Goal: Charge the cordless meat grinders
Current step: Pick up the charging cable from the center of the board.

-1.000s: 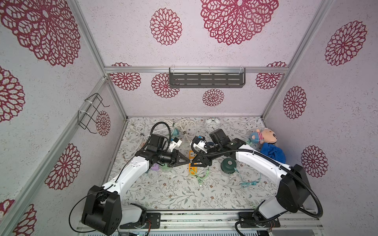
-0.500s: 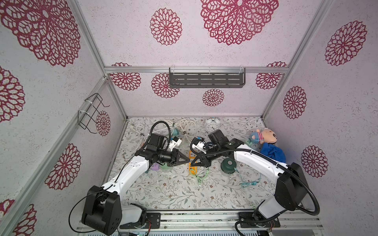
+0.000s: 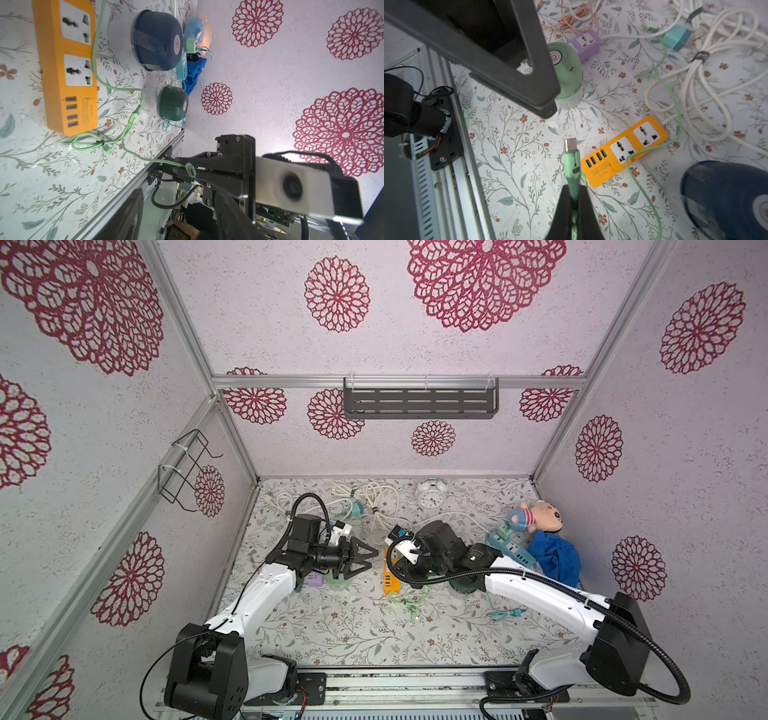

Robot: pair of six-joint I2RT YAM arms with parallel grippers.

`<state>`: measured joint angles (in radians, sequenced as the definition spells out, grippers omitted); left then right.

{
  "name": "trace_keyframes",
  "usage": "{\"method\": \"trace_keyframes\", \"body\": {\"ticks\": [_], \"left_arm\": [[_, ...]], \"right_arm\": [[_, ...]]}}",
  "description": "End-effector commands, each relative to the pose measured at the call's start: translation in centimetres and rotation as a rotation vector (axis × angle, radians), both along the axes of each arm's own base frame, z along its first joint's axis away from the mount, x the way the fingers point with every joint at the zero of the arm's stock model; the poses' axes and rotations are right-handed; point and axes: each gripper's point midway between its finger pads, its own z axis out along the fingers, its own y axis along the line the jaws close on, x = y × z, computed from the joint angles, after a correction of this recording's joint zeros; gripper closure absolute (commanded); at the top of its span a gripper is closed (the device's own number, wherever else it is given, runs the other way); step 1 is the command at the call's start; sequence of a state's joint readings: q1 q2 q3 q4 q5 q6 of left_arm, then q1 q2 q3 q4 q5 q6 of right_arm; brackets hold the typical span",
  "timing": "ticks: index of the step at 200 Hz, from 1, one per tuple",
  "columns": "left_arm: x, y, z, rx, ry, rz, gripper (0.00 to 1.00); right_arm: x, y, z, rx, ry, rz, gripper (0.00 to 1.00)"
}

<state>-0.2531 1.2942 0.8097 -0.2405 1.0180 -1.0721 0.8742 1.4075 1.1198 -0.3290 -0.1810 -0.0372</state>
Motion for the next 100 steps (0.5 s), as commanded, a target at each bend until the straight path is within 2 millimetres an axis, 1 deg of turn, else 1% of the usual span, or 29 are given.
{"method": "trace_keyframes", "body": {"ticks": [1, 27, 58, 77, 100], "left_arm": [[1.2, -0.5, 1.9, -0.051, -0.008, 0.048, 0.42], [1.3, -1.6, 2.5, -0.048, -0.017, 0.035, 0.43], [1.3, -3.2, 2.3, -0.045, -0.011, 0.004, 0.46], [1.5, -3.8, 2.1, -0.047, -0.005, -0.003, 0.49], [1.8, -4.1, 1.7, -0.045, 0.001, -0.003, 0.56]], "right_arm": [[2.8, -0.7, 2.7, 0.012, -0.16, -0.11, 1.0], [2.5, -0.3, 2.7, 0.008, -0.165, -0.097, 1.0], [2.3, 0.2, 2.3, -0.006, -0.157, -0.085, 1.0], [2.1, 0.4, 2.0, -0.014, -0.156, -0.075, 1.0], [2.0, 0.6, 1.8, -0.018, -0.151, -0.069, 1.0]]}}
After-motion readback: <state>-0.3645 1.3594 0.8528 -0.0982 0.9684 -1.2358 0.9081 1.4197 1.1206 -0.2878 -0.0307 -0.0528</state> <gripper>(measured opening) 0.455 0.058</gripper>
